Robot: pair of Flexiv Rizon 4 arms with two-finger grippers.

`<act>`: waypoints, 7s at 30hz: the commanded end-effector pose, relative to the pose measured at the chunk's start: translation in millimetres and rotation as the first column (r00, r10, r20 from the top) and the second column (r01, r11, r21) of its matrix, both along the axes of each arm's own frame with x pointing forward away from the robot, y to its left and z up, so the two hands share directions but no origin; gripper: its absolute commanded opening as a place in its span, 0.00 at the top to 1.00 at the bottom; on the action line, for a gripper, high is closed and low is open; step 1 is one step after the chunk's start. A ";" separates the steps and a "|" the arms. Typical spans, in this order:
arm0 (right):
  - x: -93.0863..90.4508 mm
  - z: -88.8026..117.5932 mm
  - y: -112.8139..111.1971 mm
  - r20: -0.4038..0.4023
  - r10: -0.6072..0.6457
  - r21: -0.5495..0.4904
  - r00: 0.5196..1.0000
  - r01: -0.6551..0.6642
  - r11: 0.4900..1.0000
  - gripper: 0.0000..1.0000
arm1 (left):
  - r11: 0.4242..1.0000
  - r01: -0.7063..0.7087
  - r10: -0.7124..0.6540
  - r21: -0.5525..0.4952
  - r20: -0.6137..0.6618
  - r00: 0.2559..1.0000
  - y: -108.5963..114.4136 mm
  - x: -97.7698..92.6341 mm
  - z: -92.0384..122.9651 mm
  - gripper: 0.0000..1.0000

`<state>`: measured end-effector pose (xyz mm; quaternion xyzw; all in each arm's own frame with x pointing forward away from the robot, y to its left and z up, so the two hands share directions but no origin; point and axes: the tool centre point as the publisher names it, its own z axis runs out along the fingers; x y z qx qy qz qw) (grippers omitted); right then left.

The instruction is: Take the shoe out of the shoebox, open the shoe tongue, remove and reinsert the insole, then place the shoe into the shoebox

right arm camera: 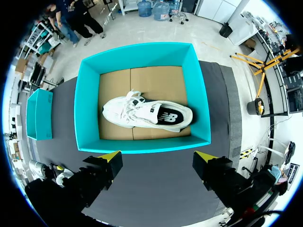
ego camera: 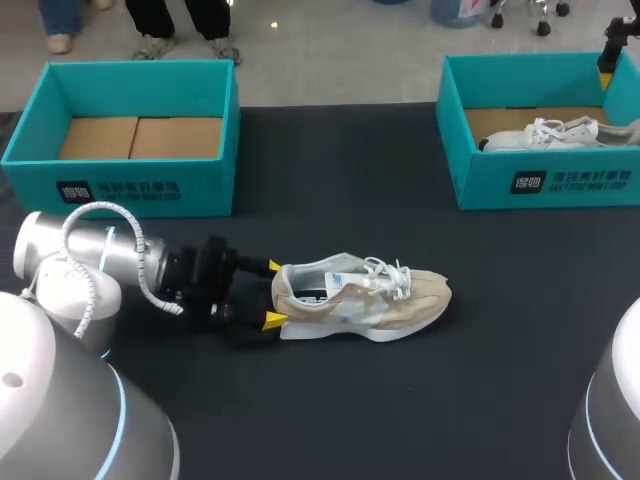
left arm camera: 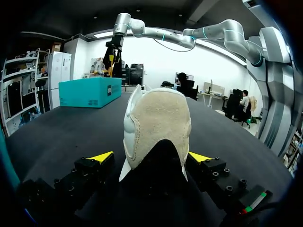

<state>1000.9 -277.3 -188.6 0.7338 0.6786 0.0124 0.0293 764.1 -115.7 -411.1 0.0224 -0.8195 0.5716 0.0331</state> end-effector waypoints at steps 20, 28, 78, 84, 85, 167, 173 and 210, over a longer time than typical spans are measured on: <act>-0.4 -0.2 -0.2 0.001 0.000 0.000 1.000 0.000 1.000 0.00 | 1.000 0.004 -0.005 0.008 0.010 1.000 -15.2 5.1 -13.3 0.00; -0.4 -0.2 -0.2 0.001 0.000 0.000 1.000 0.000 1.000 0.00 | 1.000 -0.007 0.007 0.012 0.015 1.000 -17.1 3.4 -14.7 0.20; -78.4 21.1 132.9 0.061 -0.121 -0.021 0.991 0.122 0.992 0.00 | 1.000 -0.007 0.007 0.024 0.006 1.000 -10.6 1.5 -18.0 1.00; -108.8 26.0 161.2 0.055 -0.125 -0.039 0.991 0.128 0.991 0.00 | 1.000 -0.007 0.007 0.024 0.006 1.000 -10.6 1.5 -18.0 1.00; -111.0 26.7 163.6 0.056 -0.120 -0.044 0.991 0.123 0.991 0.00 | 1.000 -0.007 0.007 0.024 0.006 1.000 -10.6 1.5 -18.0 1.00; -248.7 1.6 418.8 0.057 0.063 -0.175 0.996 -0.052 0.983 0.00 | 1.000 -0.007 0.007 0.024 0.006 1.000 -10.6 1.5 -18.0 1.00; -245.6 -18.5 441.8 0.025 0.098 -0.188 0.995 -0.091 0.978 0.00 | 1.000 -0.007 0.007 0.024 0.006 1.000 -10.6 1.5 -18.0 1.00; -250.2 -92.1 477.0 0.076 0.185 -0.304 0.980 -0.153 0.940 0.00 | 1.000 -0.007 0.007 0.024 0.006 1.000 -10.6 1.5 -18.0 1.00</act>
